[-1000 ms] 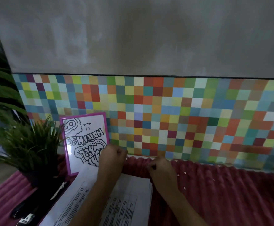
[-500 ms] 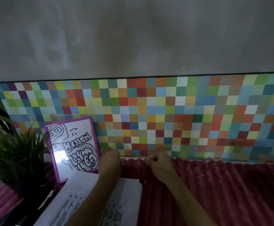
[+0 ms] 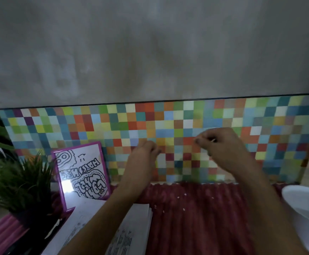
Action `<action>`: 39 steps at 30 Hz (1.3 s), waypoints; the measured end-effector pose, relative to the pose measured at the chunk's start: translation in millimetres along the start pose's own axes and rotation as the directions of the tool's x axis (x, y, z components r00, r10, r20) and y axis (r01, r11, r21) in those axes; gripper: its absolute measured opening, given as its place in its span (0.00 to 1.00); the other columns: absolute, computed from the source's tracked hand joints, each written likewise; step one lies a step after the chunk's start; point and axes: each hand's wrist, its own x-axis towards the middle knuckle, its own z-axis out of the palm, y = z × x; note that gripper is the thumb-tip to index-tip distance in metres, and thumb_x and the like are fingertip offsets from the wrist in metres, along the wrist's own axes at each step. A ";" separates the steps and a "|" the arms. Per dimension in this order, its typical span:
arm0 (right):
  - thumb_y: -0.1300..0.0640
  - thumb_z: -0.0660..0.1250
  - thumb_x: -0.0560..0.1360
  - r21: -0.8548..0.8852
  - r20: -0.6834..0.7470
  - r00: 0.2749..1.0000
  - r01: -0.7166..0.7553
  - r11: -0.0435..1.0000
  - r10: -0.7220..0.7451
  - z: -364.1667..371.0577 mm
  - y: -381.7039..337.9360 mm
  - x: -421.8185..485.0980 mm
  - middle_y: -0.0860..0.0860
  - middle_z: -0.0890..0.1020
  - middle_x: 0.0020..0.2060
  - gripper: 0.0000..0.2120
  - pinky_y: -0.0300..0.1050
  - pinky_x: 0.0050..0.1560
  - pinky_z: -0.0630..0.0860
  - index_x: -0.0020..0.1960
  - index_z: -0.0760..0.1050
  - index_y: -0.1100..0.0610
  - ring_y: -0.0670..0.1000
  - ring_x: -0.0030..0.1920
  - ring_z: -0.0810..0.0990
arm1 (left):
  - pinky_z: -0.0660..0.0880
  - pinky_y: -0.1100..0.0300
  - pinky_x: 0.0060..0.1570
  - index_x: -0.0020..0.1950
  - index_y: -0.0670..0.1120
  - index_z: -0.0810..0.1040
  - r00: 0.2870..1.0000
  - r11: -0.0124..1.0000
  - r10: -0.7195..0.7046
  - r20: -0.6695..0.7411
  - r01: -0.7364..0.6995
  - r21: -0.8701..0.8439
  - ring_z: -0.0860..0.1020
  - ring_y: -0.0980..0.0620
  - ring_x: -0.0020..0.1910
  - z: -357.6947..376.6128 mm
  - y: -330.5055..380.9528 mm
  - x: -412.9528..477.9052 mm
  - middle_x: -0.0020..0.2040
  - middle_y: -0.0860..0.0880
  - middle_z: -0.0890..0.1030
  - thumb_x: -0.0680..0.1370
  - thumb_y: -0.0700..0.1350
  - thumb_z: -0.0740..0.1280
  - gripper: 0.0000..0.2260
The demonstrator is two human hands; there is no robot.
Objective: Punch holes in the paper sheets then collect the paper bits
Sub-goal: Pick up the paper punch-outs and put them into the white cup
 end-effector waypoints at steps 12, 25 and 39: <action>0.63 0.70 0.73 -0.427 -0.073 0.952 -0.301 0.853 0.299 -178.4 105.4 -78.7 0.51 0.66 0.23 0.16 0.35 0.24 0.59 0.29 0.73 0.68 0.42 0.21 0.62 | 0.77 0.57 0.40 0.38 0.42 0.85 0.891 0.871 0.311 0.330 -0.129 -0.473 0.81 0.52 0.39 131.2 198.7 -30.6 0.39 0.45 0.85 0.69 0.40 0.72 0.02; 0.71 0.73 0.67 -0.311 -0.169 0.914 -0.404 0.860 0.368 -173.2 139.1 -92.8 0.53 0.84 0.34 0.10 0.45 0.45 0.80 0.33 0.83 0.57 0.45 0.34 0.79 | 0.74 0.53 0.56 0.40 0.47 0.86 0.864 0.983 0.184 0.468 -0.148 -0.112 0.82 0.50 0.46 178.4 215.4 -46.1 0.44 0.51 0.86 0.71 0.45 0.71 0.04; 0.70 0.65 0.68 -0.509 -0.304 0.946 -0.262 0.820 0.113 -150.6 130.1 -101.8 0.58 0.85 0.45 0.12 0.39 0.40 0.70 0.44 0.85 0.61 0.56 0.43 0.82 | 0.64 0.49 0.61 0.54 0.49 0.82 0.897 0.968 0.249 0.364 -0.226 -0.106 0.69 0.46 0.63 171.7 212.5 -59.4 0.61 0.48 0.74 0.75 0.45 0.66 0.09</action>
